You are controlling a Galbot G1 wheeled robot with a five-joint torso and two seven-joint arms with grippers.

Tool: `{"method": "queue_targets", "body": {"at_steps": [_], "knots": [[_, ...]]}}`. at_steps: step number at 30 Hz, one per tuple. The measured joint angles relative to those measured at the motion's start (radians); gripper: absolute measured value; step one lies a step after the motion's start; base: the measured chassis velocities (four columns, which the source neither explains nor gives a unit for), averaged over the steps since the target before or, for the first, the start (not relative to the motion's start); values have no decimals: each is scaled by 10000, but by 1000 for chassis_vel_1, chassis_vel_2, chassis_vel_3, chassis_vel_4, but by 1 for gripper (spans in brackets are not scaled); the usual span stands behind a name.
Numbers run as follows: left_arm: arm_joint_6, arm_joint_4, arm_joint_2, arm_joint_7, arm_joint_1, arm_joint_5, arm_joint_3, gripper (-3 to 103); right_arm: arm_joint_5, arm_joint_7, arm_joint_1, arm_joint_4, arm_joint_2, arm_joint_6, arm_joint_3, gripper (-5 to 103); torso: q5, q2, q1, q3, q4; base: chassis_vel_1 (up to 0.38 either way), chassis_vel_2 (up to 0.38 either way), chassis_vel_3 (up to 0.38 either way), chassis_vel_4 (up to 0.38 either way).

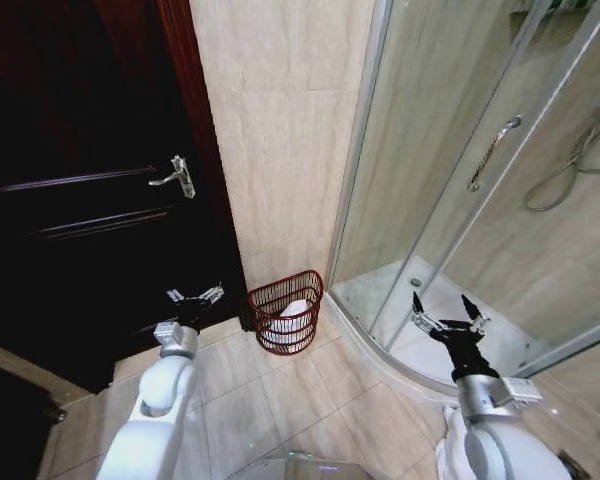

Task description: Discard the used towel into the hamper.

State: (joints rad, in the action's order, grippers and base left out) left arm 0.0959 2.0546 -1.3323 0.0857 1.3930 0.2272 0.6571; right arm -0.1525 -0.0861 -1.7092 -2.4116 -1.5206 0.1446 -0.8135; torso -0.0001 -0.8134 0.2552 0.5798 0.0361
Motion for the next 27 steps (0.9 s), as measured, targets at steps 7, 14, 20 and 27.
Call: {"method": "queue_targets", "body": {"at_steps": [7, 14, 20, 27], "knots": [[-71, 12, -336, -114, 160, -375, -232, 100, -199, 35, -54, 76, 58, -102, -5, 100, 1, 1, 0, 0, 1, 0, 0, 0, 0], [-228, 72, -442, -155, 266, -486, -528, 100, -252, 164, -36, -232, 90, 122, -69, 100, 1, 1, 0, 0, 0, 0, 0, 0, 0], [-227, 134, -226, -176, 276, -451, -568, 100, -105, 42, 40, -179, 4, 144, 95, 100, 1, 1, 0, 0, 1, 0, 0, 0, 0], [-243, 164, -124, -192, 300, -409, -654, 100, -40, -76, -113, -147, 22, 170, 96, 100, 1, 1, 0, 0, 0, 0, 0, 0, 0]]}}
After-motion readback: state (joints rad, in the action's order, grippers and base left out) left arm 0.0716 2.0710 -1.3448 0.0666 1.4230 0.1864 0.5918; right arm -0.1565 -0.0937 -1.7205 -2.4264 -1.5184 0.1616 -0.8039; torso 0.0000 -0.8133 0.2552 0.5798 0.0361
